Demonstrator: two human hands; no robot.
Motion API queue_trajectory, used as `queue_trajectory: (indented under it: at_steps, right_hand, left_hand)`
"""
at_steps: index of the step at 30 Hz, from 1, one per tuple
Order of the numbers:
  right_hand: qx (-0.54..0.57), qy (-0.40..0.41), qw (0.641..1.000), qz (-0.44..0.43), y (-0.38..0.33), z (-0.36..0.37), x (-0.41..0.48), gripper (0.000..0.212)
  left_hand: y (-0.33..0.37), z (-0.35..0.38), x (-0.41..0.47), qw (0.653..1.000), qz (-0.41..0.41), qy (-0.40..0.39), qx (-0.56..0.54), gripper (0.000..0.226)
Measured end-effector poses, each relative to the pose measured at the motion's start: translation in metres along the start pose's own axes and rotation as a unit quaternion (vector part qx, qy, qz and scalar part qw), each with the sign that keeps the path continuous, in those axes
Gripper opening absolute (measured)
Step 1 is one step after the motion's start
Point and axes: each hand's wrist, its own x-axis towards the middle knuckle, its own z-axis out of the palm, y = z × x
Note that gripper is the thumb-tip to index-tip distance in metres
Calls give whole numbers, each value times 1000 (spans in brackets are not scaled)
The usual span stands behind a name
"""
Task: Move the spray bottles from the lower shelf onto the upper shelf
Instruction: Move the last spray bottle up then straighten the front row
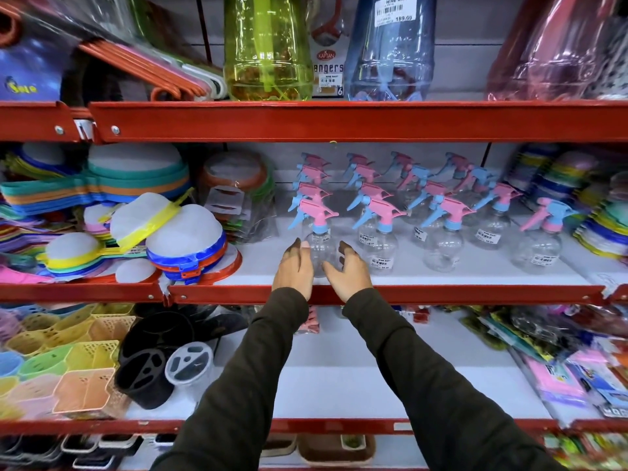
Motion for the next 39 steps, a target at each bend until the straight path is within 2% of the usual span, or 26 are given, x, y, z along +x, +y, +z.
queue_trajectory:
  at_steps: [6,9,14,16,21,25,33,39]
  right_hand:
    - [80,95,991,-57,19,-29,-20,36]
    - [101,150,981,-71,32,-54,-28,28]
    - [124,180,975,-48,50,-95,-22,33]
    - [138,149,979,-18,52,-107,-14,39]
    - [104,43,993,17,51,-118,5,53]
    - [55,-3,998,17,51,-118,15,53]
    - [47,-23,999,6,60,-120,21,54]
    - [51,-17,999,-3,62,-120,20,53]
  left_hand:
    - [-4,13,-33,977,114,172,-54,47]
    - [2,32,-49,971,126,197,-45,44]
    - [25,68,-61,981,141,126,-37,38]
    - [38,79,-57,986,135,88,-51,44]
    - [61,97,-35,999,43,6,-26,56]
    - [68,102,-24,999,-8,-28,-28,53]
    - [69,108,-24,999,-5,-25,-35,48]
    - [70,109,-25,999,-6,-17,-28,53]
